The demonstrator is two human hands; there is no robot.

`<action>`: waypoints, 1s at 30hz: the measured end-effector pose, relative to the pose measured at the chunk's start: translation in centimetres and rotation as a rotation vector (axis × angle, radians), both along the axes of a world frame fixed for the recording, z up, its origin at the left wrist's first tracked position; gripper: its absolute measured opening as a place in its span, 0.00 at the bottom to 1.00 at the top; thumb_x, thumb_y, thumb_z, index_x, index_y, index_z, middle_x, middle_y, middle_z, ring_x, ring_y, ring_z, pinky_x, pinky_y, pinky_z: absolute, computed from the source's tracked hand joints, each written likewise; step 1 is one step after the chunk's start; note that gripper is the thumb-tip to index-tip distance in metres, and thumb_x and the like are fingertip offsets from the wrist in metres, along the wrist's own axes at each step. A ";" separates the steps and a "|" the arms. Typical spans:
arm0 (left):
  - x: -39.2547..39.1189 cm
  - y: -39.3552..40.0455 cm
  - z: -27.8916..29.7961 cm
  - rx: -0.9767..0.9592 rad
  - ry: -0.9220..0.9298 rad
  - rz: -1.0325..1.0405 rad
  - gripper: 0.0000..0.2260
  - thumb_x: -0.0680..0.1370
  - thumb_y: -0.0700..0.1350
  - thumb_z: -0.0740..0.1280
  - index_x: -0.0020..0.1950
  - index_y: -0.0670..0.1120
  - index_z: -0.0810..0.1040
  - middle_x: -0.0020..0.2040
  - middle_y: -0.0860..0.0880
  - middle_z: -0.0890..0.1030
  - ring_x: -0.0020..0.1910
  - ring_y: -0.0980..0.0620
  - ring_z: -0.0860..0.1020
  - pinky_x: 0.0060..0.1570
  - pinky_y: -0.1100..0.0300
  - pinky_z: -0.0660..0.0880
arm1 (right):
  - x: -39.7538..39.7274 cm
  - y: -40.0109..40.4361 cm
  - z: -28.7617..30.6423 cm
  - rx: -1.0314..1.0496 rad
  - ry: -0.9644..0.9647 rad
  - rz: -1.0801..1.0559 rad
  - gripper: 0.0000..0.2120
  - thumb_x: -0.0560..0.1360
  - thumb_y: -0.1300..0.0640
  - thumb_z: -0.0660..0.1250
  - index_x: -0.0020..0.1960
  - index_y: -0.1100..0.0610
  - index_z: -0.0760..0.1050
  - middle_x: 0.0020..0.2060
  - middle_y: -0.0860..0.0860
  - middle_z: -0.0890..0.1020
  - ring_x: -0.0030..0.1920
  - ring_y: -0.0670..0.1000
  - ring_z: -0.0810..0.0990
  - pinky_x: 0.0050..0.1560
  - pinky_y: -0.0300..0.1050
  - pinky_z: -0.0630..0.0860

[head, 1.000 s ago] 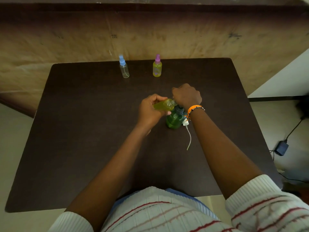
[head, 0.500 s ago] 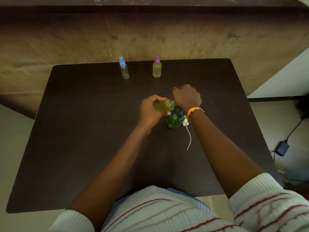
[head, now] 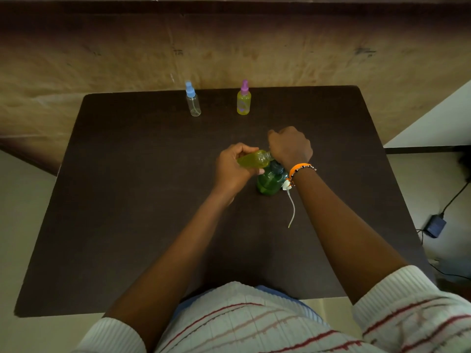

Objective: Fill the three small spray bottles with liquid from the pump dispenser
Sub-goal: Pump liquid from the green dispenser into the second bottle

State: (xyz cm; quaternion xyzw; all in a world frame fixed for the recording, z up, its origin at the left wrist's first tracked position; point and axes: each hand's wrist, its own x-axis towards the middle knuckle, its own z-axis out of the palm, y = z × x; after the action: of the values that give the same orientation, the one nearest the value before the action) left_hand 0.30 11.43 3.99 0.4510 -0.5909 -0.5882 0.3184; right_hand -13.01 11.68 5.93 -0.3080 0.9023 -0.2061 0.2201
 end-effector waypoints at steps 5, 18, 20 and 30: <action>0.2 0.0 0.4 0.007 0.009 -0.024 0.19 0.60 0.30 0.76 0.46 0.46 0.78 0.46 0.48 0.81 0.45 0.55 0.79 0.47 0.64 0.77 | -0.2 -0.1 0.3 0.048 -0.028 0.033 0.21 0.75 0.45 0.59 0.55 0.57 0.81 0.56 0.58 0.81 0.59 0.63 0.77 0.49 0.47 0.68; 0.1 0.2 0.1 0.027 0.045 -0.025 0.19 0.60 0.28 0.75 0.44 0.46 0.78 0.45 0.50 0.81 0.44 0.57 0.79 0.46 0.65 0.77 | -0.2 0.0 0.5 0.044 -0.025 0.037 0.20 0.75 0.45 0.58 0.55 0.58 0.81 0.56 0.58 0.81 0.57 0.62 0.78 0.51 0.48 0.69; 0.1 0.0 0.0 -0.004 0.023 -0.016 0.20 0.59 0.30 0.76 0.44 0.48 0.79 0.47 0.47 0.82 0.46 0.53 0.80 0.49 0.60 0.78 | -0.1 0.1 0.5 0.035 -0.013 0.021 0.20 0.75 0.47 0.58 0.55 0.58 0.81 0.56 0.58 0.81 0.57 0.62 0.78 0.51 0.48 0.70; 0.1 0.0 0.0 -0.090 -0.061 -0.011 0.23 0.58 0.33 0.78 0.43 0.55 0.79 0.49 0.45 0.80 0.50 0.48 0.80 0.52 0.53 0.78 | 0.3 0.3 1.0 0.041 -0.004 0.024 0.20 0.77 0.47 0.59 0.58 0.59 0.79 0.60 0.60 0.80 0.61 0.64 0.76 0.58 0.50 0.71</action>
State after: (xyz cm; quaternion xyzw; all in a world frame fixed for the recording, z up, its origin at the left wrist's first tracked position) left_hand 0.40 11.41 4.02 0.4505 -0.6287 -0.5489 0.3170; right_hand -12.75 11.95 6.91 -0.3139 0.9022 -0.1853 0.2306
